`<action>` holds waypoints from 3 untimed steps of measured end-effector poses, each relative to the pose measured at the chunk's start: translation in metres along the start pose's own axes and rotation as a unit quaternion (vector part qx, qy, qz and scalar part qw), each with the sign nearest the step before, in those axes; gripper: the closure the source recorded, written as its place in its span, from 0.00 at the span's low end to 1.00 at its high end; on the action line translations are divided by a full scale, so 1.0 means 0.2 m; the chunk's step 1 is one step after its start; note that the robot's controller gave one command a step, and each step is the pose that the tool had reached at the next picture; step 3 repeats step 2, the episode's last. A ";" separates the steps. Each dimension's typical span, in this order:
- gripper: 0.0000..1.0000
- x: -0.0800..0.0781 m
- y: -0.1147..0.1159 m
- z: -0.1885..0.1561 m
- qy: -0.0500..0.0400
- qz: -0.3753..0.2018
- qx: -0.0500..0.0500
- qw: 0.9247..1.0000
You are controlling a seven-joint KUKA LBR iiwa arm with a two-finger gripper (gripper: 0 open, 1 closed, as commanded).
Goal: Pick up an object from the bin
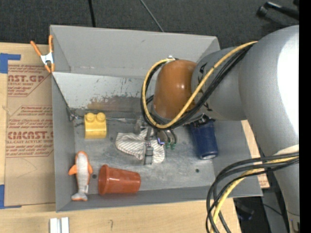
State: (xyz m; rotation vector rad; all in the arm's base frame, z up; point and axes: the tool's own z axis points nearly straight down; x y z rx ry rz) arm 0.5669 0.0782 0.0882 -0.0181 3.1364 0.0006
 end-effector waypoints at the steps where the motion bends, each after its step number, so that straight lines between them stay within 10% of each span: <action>1: 1.00 -0.02 -0.03 0.09 0.002 0.091 0.000 0.996; 3: 1.00 -0.02 -0.03 0.09 0.002 0.090 0.000 0.996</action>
Offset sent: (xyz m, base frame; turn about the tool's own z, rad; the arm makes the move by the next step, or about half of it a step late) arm 0.0000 0.0000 0.0000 0.0000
